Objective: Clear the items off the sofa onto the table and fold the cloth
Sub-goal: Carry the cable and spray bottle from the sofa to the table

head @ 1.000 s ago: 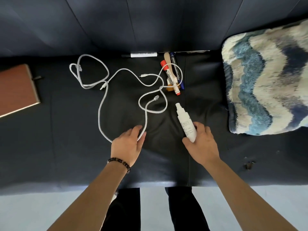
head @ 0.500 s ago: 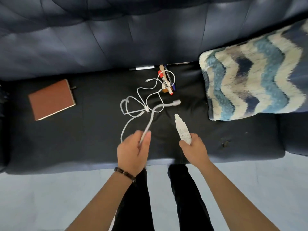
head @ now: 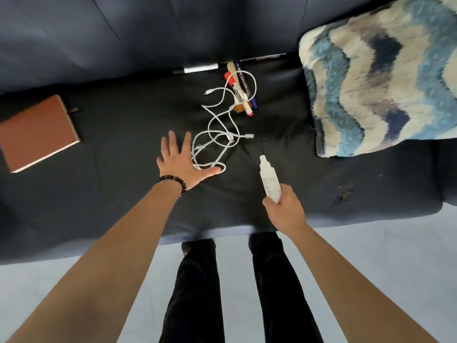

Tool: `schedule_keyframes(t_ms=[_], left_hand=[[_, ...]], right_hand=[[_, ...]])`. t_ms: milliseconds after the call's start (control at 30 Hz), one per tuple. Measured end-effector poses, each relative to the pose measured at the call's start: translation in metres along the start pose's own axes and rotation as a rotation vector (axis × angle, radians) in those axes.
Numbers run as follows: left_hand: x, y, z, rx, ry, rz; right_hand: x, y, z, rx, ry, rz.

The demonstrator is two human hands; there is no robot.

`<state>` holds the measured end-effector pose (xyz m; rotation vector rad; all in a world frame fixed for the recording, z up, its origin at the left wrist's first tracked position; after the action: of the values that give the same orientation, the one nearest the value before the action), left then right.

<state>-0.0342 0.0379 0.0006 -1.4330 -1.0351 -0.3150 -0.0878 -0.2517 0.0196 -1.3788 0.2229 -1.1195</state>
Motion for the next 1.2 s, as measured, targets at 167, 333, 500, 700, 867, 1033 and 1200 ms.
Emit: schedule_keyframes(t_ms=[167,333,500,700,867,1033,1200], left_hand=[[-0.049,0.003,-0.034,-0.106,0.239,-0.009],[-0.032,-0.045,-0.052,-0.120,-0.034,-0.147],[0.047,-0.134,-0.040,-0.010,-0.416,-0.269],[0.194,-0.247,-0.024,-0.024,-0.619,-0.562],[0.298,-0.328,-0.018,-0.249,-0.619,-0.722],[0.346,-0.376,-0.011,-0.494,-0.655,-0.628],[0.349,-0.410,-0.045,-0.721,-0.641,-0.430]], right_hand=[[0.001,0.001,-0.015,-0.019,-0.035,-0.018],[0.023,-0.022,-0.007,0.024,-0.008,-0.049],[0.063,-0.090,0.028,0.179,0.124,-0.081],[0.114,-0.219,0.079,0.344,0.260,-0.201],[0.138,-0.342,0.091,0.425,0.374,-0.386],[0.125,-0.454,0.058,0.370,0.490,-0.634],[0.095,-0.548,-0.018,0.199,0.692,-0.839]])
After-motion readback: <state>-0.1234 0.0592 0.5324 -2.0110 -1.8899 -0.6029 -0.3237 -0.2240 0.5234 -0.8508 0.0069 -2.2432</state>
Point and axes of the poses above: each hand's wrist, its own y-axis towards the middle knuckle, its own x-axis out of the back of the hand, z = x × y, the point moved 8 cm from there along y, towards the middle knuckle, and after that the axes turned 5 degrees about -x, right-handed, at the moved point
